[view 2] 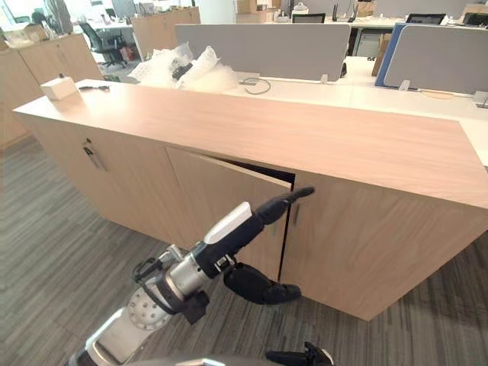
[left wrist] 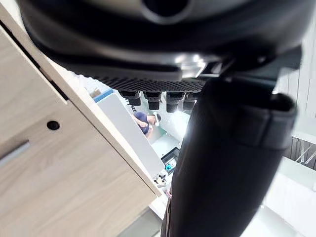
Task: Walk over to the cabinet, pick up the folder, carry it to the office cabinet, place the folder inside the office cabinet, then close the office cabinet door
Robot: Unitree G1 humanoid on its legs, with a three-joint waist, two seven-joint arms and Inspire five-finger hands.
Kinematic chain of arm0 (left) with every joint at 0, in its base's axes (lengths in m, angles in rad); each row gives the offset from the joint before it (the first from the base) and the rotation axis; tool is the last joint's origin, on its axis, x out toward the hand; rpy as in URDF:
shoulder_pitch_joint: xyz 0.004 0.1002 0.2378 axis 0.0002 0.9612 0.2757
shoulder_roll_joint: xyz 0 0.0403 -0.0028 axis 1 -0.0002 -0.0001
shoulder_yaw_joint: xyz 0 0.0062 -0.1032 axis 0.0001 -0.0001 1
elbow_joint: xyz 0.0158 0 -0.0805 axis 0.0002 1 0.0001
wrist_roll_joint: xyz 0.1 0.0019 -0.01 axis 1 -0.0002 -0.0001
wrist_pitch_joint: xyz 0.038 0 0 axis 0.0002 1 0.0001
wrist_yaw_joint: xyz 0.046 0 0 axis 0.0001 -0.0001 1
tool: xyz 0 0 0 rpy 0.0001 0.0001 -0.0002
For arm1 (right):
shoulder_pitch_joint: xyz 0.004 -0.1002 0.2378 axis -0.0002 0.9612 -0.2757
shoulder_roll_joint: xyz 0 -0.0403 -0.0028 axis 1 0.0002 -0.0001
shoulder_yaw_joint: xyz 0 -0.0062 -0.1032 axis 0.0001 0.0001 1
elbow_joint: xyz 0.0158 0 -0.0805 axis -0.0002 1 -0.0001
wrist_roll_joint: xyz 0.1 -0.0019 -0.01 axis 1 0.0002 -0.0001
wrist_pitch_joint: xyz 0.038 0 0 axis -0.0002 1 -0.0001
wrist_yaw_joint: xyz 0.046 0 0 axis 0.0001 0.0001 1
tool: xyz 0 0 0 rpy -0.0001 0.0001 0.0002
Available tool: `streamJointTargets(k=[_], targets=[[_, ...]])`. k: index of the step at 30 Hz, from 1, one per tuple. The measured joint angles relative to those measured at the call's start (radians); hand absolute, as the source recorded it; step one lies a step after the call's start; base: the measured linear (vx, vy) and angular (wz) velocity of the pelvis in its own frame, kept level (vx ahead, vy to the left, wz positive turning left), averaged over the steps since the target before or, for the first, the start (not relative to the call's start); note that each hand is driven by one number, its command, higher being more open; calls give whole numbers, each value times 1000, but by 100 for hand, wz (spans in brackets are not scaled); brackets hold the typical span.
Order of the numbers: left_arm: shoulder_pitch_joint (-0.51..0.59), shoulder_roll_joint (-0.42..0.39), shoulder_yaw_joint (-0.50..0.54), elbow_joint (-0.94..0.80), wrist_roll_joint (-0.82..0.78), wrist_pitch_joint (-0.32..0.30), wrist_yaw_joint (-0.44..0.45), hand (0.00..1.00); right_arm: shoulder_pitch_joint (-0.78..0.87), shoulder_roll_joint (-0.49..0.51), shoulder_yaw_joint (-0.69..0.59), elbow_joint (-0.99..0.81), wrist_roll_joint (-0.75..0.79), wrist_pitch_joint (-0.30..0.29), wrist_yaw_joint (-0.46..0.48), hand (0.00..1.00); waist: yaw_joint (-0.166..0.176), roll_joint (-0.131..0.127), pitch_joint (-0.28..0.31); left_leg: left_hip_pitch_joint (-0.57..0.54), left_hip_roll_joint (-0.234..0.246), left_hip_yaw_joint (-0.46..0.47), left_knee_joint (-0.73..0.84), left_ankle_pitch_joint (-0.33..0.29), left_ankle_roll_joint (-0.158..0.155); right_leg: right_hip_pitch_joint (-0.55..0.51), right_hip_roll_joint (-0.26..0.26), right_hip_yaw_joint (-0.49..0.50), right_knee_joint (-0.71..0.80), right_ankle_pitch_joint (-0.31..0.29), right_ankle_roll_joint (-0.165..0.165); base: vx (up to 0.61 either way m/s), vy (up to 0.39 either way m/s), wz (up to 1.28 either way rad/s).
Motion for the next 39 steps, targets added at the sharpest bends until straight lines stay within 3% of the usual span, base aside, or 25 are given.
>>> streamJointTargets(k=[3,4,9,12,18,22,24,27,31,39], targets=[[7,-25,3,143,-108,17,-27,100,-1,3,1,-1,-2,0,-4,100,-5,-6,7,18,3,-11,-3,-3,-4,27,8,-12,-12,-1,-1,-7,-31,10],[36,-66,42,267,-211,49,-39,100,-2,6,9,-6,-5,0,-8,100,-7,-10,9,23,7,-10,-5,-5,-7,32,12,-11,-14,-4,-4,0,0,0],[100,-157,226,636,-345,127,-7,100,-5,25,8,-22,-5,2,-12,100,-10,-40,41,35,16,-2,-6,-11,-16,45,22,-2,-24,-8,-9,-2,-15,-6],[163,-157,353,833,-357,133,22,100,-16,41,7,-21,-20,2,-13,100,-9,-66,62,46,18,17,-5,-20,-25,50,24,15,-31,-10,-7,40,-4,-16],[191,-198,518,1159,-302,168,47,100,-24,46,-26,-21,-37,1,-12,100,-10,-65,89,66,14,35,12,-39,-27,72,17,22,-30,-16,-1,24,12,-5],[188,-231,621,1276,-244,178,65,100,-31,47,-92,-21,-37,1,-14,100,-7,-53,120,22,38,39,184,-132,-26,82,14,44,3,-26,-3,-60,28,-12],[175,-265,704,1345,-238,177,90,100,-37,32,-114,-21,-36,0,-23,100,-3,-38,134,-38,34,-42,292,-167,-24,66,14,53,17,-26,-3,-82,37,-7],[163,-296,764,1391,-238,176,126,100,-38,19,-144,-17,-35,1,-35,100,2,-22,149,-49,21,-145,289,-174,-34,40,15,62,32,-22,-2,-83,33,-3],[181,-329,849,1412,-257,171,162,100,-38,40,-213,-1,-33,-2,-42,100,12,-36,148,-13,5,-123,218,-162,-29,20,-2,108,28,-9,-2,-78,103,-26],[184,-329,845,1434,-154,165,195,100,-21,61,-293,-1,6,-7,-59,100,0,-37,116,55,-15,-99,89,-118,-10,20,-6,146,-11,5,8,68,19,-19]])
